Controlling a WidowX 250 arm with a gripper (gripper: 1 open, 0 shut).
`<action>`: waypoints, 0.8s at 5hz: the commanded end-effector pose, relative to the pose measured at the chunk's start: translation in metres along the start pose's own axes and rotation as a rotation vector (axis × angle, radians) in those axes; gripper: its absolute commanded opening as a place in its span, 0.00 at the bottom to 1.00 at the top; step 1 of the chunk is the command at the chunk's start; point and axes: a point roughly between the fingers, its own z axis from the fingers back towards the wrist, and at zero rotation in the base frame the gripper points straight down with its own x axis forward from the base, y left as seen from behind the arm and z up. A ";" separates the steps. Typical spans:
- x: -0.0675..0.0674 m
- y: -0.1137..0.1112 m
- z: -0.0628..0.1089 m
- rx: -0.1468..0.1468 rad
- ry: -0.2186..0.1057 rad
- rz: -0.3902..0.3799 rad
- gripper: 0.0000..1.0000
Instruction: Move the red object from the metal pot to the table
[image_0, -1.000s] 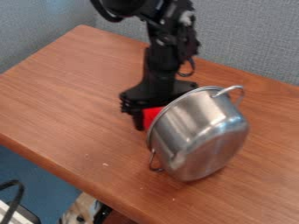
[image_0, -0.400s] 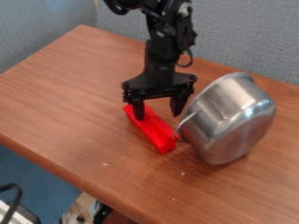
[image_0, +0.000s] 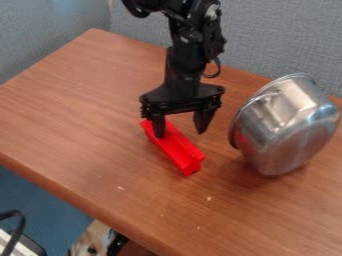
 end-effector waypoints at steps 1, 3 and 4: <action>0.008 0.003 0.009 -0.006 -0.033 0.023 1.00; 0.020 0.011 0.005 0.007 -0.031 -0.015 1.00; 0.023 0.016 0.000 0.014 -0.030 -0.014 1.00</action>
